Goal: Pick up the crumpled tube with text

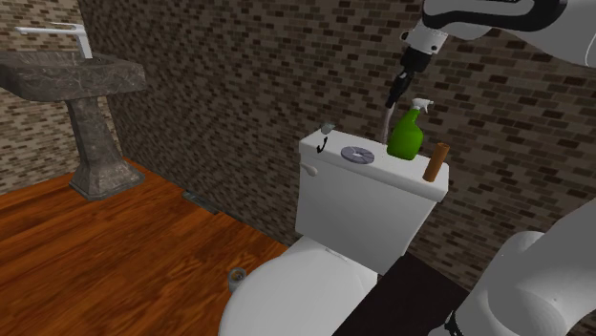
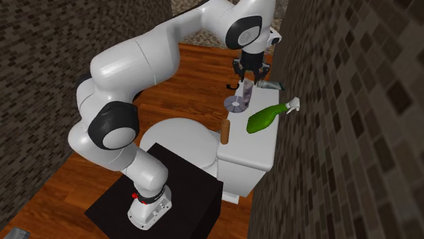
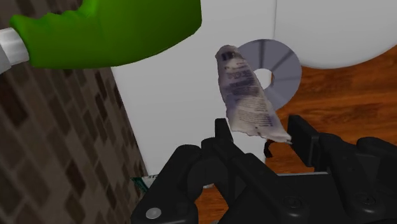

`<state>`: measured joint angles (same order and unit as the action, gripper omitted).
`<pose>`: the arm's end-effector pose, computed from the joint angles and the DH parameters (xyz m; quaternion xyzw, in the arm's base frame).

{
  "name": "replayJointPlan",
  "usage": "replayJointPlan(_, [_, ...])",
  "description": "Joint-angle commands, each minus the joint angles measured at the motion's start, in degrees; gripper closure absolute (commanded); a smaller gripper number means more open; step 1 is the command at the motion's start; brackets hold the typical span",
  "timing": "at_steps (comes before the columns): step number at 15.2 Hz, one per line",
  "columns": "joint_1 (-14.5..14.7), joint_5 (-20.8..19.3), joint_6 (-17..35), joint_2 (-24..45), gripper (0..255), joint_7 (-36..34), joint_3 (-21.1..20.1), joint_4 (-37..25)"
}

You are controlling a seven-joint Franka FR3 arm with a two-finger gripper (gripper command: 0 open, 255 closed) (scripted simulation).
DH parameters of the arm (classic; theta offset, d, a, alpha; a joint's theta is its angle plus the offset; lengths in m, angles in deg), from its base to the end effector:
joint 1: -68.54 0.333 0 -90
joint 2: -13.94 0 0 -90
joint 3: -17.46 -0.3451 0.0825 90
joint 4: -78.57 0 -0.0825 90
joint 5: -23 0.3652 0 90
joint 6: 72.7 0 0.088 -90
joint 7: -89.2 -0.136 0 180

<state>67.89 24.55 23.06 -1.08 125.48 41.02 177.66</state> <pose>0.4144 -0.2159 0.6809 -0.9880 -0.1059 -0.1116 0.0110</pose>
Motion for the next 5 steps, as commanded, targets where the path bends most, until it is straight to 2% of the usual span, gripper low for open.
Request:
replayJointPlan(1, [0.03, 0.25, -1.73, 0.68, 255, 0.15, 0.20, -2.34])
replayJointPlan(5, [0.10, 0.54, -3.50, 1.44, 255, 0.20, 0.34, -4.81])
